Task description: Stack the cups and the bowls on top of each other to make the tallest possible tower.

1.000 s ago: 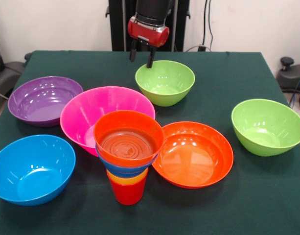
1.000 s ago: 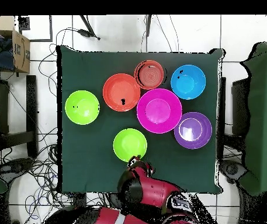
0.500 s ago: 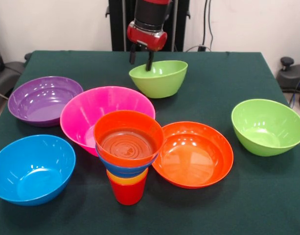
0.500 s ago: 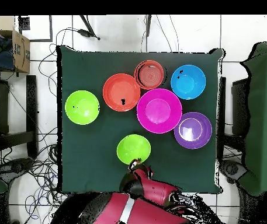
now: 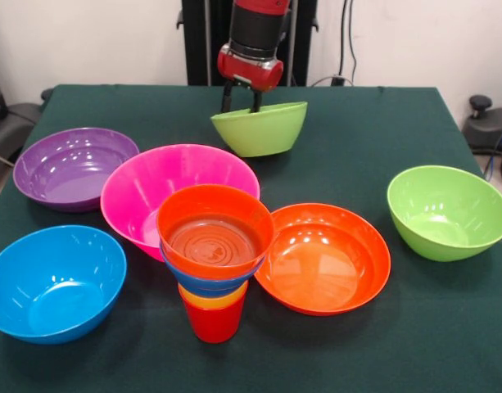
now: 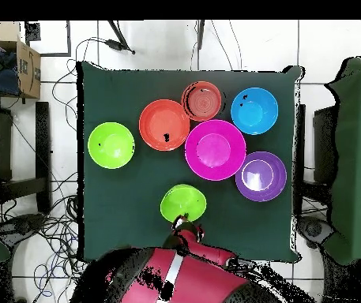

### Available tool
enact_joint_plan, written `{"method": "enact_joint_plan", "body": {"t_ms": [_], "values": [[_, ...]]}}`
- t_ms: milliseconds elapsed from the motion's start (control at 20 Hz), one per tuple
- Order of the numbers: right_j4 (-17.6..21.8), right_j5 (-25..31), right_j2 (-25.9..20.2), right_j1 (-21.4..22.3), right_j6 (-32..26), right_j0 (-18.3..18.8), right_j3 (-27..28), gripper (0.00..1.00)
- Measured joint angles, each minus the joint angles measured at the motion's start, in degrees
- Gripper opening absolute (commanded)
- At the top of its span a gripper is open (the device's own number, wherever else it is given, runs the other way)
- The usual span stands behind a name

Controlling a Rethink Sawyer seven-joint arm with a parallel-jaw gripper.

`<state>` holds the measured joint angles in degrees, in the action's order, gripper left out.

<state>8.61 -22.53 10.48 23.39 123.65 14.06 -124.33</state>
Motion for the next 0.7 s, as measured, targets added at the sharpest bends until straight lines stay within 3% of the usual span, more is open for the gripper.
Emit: {"method": "enact_joint_plan", "body": {"t_ms": [700], "values": [[0.02,-0.04,-0.91,5.57,0.0,-0.01,-0.03,1.0]]}}
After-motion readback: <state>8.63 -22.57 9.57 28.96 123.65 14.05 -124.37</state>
